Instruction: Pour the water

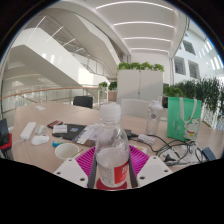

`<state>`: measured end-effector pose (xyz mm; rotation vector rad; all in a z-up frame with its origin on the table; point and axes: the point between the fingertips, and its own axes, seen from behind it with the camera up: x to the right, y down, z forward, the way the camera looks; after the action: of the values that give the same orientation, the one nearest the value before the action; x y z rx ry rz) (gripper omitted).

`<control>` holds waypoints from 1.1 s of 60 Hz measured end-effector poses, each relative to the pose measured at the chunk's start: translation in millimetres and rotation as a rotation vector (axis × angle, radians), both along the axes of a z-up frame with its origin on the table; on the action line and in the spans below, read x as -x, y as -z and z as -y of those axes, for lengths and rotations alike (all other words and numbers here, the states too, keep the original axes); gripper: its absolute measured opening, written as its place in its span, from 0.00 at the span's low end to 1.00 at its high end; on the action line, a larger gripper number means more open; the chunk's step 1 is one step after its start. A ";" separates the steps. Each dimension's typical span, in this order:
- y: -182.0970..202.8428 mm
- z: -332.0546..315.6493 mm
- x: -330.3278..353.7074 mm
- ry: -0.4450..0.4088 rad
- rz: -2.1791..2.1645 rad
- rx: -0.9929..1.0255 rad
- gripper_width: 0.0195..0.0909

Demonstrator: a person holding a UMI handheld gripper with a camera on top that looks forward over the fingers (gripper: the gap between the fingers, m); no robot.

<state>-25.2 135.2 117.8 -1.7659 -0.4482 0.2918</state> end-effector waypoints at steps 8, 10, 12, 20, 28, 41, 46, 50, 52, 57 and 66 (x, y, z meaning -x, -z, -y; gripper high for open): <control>34.6 -0.2 -1.4 0.005 -0.027 0.033 0.43; 43.1 -1.9 -1.5 0.009 -0.024 0.043 0.44; 52.9 1.6 -6.3 0.007 -0.023 0.061 0.43; 62.1 0.3 -8.8 -0.002 -0.011 0.060 0.44; 63.5 3.1 -7.9 -0.009 -0.021 0.081 0.48; 67.7 45.1 -15.3 -0.048 0.022 0.232 0.92; 51.4 75.4 -30.0 -0.030 0.042 0.242 0.91; 33.7 101.7 -45.1 0.008 0.054 0.243 0.91; 22.8 116.7 -50.1 0.023 0.045 0.239 0.90; -11.6 157.2 -56.1 0.065 0.004 0.236 0.90; -52.7 230.0 -60.1 0.123 -0.023 0.240 0.90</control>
<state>34.9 -94.7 170.5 -2.0131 -0.2955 0.2872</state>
